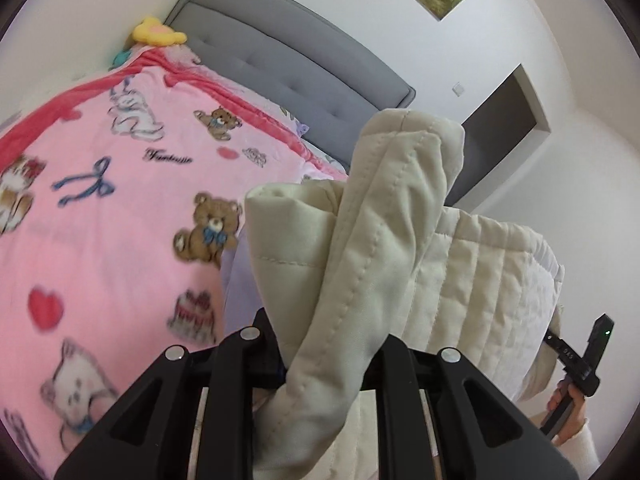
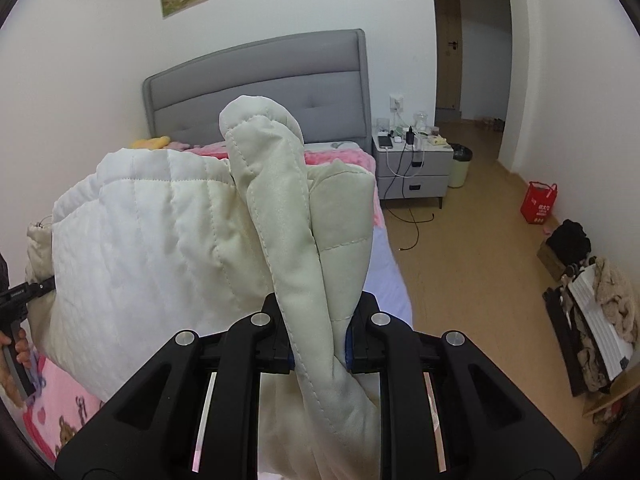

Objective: Fold large clothes
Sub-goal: 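Lift the folded jacket with both tools and carry it across the bed, then lower the folded jacket onto the lavender cloth and open both tools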

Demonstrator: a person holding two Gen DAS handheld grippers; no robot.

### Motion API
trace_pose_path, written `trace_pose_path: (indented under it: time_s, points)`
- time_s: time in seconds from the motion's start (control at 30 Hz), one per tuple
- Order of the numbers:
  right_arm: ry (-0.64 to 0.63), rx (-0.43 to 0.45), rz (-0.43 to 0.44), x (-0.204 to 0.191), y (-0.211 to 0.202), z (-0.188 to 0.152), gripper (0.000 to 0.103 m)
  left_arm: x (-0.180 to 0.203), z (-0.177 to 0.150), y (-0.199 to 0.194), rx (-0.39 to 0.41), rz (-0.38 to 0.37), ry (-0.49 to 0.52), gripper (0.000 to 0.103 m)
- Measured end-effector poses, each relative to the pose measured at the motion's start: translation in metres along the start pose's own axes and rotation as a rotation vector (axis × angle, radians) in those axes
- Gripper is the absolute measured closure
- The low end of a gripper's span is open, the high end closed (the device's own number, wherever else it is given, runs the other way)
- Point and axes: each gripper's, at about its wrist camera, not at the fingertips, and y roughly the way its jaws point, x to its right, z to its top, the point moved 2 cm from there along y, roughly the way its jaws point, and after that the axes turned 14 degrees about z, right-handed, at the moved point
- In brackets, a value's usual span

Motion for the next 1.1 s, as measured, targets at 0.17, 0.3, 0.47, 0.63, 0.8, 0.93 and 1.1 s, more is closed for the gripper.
trace_pose_path:
  time_s: [0.17,0.3,0.47,0.63,0.8,0.93,1.1]
  points:
    - [0.05,-0.073,-0.024,0.044,0.08,0.027,0.086,0.024,0.035,0.072,-0.057,0.068,0.038,0.085]
    - [0.064,-0.141,-0.105,0.075,0.137,0.029,0.085,0.029,0.033,0.137,-0.157,0.131,0.067,0.084]
    - [0.133,-0.376,-0.185,0.118,0.227,-0.005,0.078,0.01,0.013,0.21,-0.284,0.265,0.078,0.078]
    - [0.05,-0.48,-0.249,0.122,0.287,-0.036,0.074,0.011,-0.008,0.245,-0.282,0.349,0.185,0.069]
    - [0.034,-0.494,-0.292,0.114,0.305,-0.048,0.072,0.013,-0.011,0.261,-0.294,0.393,0.212,0.058]
    - [-0.068,-0.452,-0.351,0.097,0.286,-0.037,0.039,0.021,-0.002,0.247,-0.256,0.427,0.342,0.038]
    - [-0.148,-0.168,-0.208,0.079,0.215,-0.001,0.017,0.009,0.027,0.184,-0.026,0.393,0.401,0.024]
